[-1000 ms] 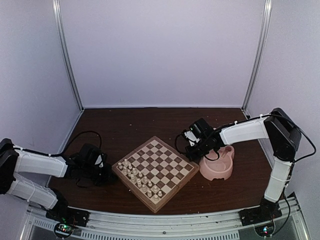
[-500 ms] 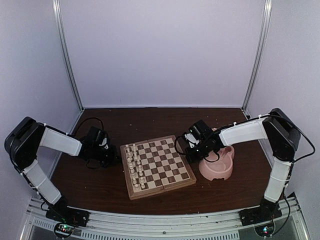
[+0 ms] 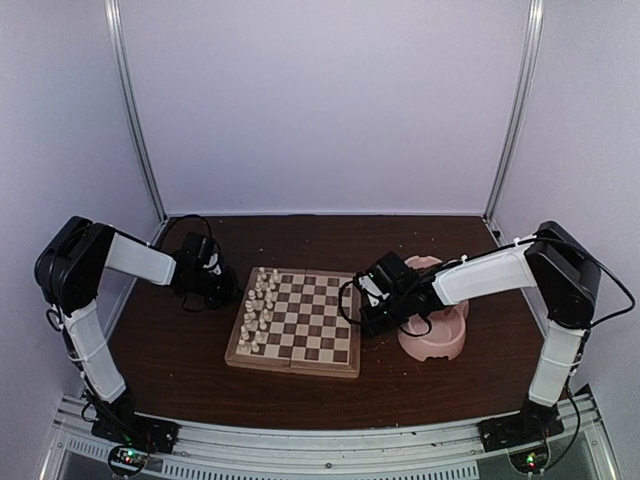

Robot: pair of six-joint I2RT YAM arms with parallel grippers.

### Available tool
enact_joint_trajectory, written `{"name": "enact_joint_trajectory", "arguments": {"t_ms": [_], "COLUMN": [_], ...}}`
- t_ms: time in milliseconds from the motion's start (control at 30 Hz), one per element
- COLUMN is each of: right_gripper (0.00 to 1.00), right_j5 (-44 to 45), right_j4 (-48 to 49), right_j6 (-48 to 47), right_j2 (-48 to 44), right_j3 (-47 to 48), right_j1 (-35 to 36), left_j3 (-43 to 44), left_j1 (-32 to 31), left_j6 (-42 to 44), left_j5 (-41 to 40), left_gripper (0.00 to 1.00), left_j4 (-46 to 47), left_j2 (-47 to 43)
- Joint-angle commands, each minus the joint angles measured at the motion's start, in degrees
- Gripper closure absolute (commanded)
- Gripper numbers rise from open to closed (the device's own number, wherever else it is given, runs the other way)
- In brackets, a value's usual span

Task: Set up the chess pieces on the board
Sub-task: Adjust the chessboard at the center of the board.

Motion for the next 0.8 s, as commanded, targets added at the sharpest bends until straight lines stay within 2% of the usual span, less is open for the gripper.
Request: {"name": "enact_joint_trajectory", "arguments": {"t_ms": [0, 200, 367, 467, 533, 667, 767], "right_gripper": [1.0, 0.99, 0.92, 0.89, 0.84, 0.66, 0.63], "right_j5": [0.09, 7.64, 14.34, 21.53, 23.98, 28.66, 30.48], "right_j4": [4.29, 5.19, 4.25, 0.14, -2.11, -7.16, -9.45], "right_j6": [2.01, 1.32, 1.04, 1.23, 0.97, -1.69, -2.93], "right_j2": [-1.35, -10.52, -14.86, -16.67, -17.67, -17.42, -14.09], "right_j3": [-2.53, -6.58, -7.48, -6.0, -4.93, -0.9, 2.09], "right_j1": [4.39, 4.4, 4.24, 3.53, 2.25, -1.09, -3.23], "left_j3": [1.06, -4.97, -3.65, -5.64, -7.95, -11.63, -13.49], "left_j1": [0.06, 1.55, 1.81, 1.81, 1.81, 1.81, 1.74], "left_j6": [5.0, 6.2, 9.99, 12.56, 13.29, 14.06, 14.76], "left_j5": [6.35, 2.7, -5.48, -8.35, -9.77, -11.46, -13.27], "left_gripper": [1.0, 1.0, 0.97, 0.94, 0.9, 0.76, 0.73], "left_j4": [-1.53, 0.34, -10.79, -11.21, -9.68, -6.84, -6.19], "left_j2": [1.45, -8.2, -16.98, -22.66, -26.34, -31.27, -33.58]}}
